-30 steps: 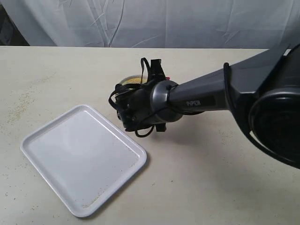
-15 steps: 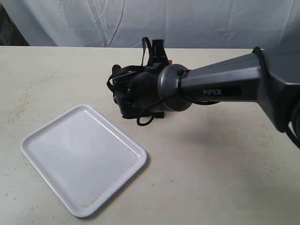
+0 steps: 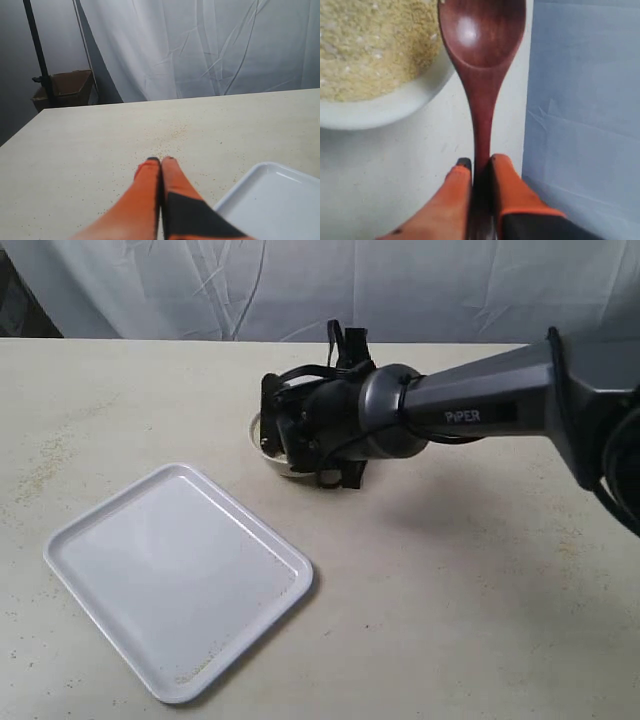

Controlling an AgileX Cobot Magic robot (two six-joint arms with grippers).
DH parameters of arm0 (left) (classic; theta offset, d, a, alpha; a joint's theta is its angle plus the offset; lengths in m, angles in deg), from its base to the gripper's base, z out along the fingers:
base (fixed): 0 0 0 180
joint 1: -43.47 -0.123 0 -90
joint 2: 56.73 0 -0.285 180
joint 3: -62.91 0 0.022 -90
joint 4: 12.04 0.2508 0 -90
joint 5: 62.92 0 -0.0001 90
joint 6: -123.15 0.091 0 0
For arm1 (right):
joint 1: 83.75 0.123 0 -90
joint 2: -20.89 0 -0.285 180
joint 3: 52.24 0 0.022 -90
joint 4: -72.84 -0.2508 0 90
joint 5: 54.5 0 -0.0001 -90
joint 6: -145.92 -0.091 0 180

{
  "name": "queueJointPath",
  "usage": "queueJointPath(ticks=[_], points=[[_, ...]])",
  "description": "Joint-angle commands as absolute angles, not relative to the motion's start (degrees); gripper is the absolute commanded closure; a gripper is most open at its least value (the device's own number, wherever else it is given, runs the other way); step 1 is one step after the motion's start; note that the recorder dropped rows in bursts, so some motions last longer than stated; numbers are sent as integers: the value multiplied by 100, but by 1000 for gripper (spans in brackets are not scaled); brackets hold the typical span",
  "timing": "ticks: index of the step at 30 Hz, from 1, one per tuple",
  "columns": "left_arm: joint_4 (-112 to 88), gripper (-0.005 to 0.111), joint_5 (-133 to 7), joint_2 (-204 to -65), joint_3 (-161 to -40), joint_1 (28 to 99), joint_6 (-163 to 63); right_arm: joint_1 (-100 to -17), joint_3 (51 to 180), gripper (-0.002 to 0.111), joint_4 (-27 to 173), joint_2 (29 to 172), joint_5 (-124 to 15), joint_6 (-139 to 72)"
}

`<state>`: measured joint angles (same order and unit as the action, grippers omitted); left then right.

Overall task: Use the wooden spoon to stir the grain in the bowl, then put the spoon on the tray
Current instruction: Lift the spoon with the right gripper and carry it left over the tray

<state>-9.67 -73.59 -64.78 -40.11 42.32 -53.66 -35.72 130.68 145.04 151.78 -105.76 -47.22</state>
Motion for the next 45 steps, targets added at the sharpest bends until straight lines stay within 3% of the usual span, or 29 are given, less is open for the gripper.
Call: queueJointPath(ticks=[1,22,45], points=[[-959,106,-7328,-6451,-3987,4250,-5363,-3678,13092,109,14429,15400,-10452,-4776],[-959,106,-7318,-6451,-3987,4250,-5363,-3212,13092,109,14040,15207,-10752,-4763],[-959,106,-7318,-6451,-3987,4250,-5363,-2910,13092,109,14997,15219,-12336,-4485]])
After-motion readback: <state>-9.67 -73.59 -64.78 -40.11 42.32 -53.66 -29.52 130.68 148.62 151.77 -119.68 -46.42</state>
